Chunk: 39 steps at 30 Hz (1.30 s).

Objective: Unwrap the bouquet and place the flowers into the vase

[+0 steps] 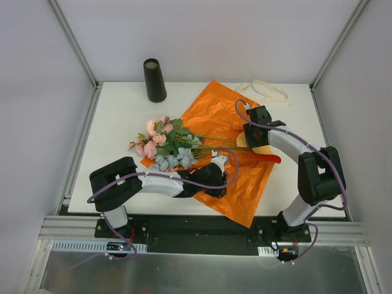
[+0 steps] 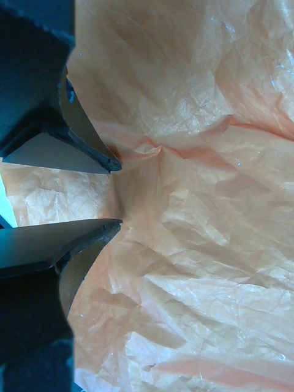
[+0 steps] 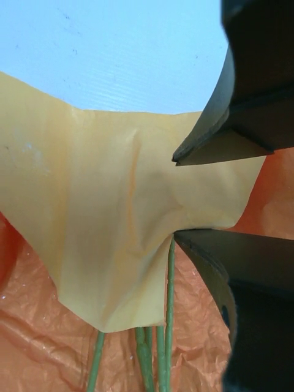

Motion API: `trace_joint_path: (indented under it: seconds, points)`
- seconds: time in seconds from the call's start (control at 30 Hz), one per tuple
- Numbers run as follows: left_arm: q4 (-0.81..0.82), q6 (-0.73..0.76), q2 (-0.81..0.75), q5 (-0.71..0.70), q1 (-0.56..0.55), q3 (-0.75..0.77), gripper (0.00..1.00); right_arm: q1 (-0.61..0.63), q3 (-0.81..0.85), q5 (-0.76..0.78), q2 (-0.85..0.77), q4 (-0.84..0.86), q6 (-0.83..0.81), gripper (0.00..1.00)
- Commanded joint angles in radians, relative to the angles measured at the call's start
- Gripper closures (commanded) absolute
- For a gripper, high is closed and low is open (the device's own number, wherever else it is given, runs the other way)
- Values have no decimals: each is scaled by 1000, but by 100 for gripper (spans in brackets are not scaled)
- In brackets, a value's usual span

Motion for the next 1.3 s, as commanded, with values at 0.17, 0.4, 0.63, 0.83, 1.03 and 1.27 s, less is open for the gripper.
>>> trace_joint_path:
  seconds: [0.17, 0.4, 0.63, 0.83, 1.03, 1.27]
  points:
    - [-40, -48, -29, -55, -13, -44, 61, -11, -9, 197, -28, 61, -37, 85]
    - [-40, -51, -36, -52, -15, -45, 61, -43, 9, 220, -43, 50, -8, 100]
    - [-40, -75, -16, -56, -29, -59, 60, -198, 94, 366, -7, 85, 61, 100]
    - [-71, -101, -13, -79, -30, -61, 60, -296, 124, 452, 121, 97, 155, 100]
    - [-100, -143, -8, -96, -32, -68, 55, -376, 128, 474, 190, 39, 264, 100]
    - [-129, -126, -29, -76, -41, -32, 51, -393, 137, 417, 201, 12, 336, 60]
